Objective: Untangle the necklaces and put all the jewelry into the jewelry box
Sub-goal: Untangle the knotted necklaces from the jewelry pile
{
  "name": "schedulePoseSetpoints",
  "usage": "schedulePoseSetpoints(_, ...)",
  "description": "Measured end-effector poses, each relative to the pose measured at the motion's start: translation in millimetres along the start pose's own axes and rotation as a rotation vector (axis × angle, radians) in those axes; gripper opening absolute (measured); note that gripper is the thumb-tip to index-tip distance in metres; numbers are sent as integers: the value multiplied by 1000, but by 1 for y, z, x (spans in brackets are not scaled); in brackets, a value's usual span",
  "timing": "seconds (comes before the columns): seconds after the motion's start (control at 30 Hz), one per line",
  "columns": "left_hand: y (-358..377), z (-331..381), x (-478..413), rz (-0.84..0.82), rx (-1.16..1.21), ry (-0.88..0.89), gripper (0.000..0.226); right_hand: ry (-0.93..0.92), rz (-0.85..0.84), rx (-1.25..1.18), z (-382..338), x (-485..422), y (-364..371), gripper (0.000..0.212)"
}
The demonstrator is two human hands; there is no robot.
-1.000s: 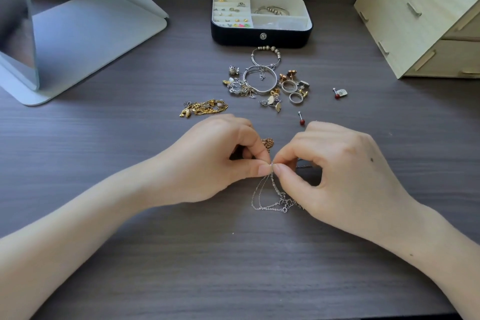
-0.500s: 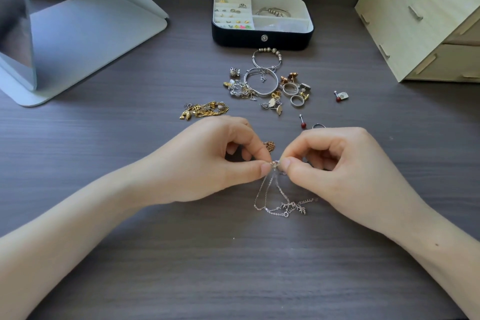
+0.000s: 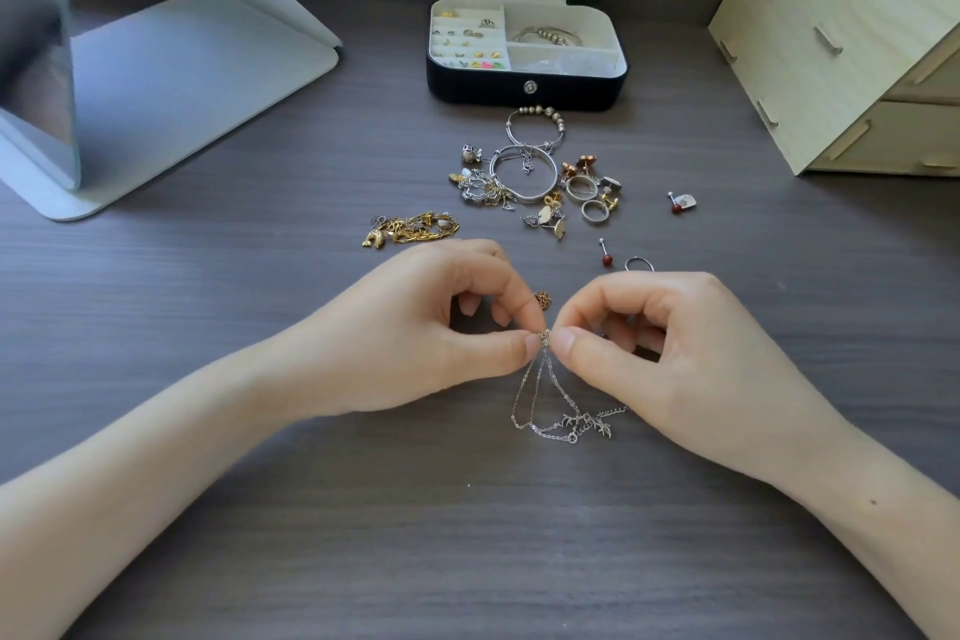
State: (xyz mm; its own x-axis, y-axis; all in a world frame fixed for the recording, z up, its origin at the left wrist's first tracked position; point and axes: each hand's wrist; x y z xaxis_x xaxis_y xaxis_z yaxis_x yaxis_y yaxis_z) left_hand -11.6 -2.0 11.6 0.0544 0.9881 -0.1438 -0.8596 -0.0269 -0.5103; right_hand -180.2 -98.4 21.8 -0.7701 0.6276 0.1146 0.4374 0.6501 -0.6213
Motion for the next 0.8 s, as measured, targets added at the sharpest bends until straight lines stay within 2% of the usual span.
schedulePoseSetpoints(0.27, 1, 3, 0, 8, 16, 7, 26, -43, 24, 23, 0, 0, 0, 12)
schedulePoseSetpoints(0.43, 0, 2, 0, 3, -5, 52, 22, -113, -62, 30, 1, 0, -4, 9)
schedulePoseSetpoints(0.67, -3, 0, 1, -5, 44, 85, 8, -130, -48, 13, 2, 0, -5, 15)
schedulePoseSetpoints(0.8, 0, 1, 1, 70, 88, 63, 7, -103, 3, -40, 1, 0, -2, 19)
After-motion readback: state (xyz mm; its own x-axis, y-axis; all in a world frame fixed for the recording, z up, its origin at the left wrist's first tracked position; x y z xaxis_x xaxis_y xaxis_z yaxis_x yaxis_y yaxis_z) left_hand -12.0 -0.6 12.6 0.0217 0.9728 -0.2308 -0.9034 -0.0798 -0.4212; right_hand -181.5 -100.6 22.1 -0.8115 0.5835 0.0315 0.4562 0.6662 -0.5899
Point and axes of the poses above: each hand's wrist, its own x-axis away from the middle knuckle, its own y-axis out of the palm, z = x × y, and after that the axes turned 9 degrees about y, right-handed
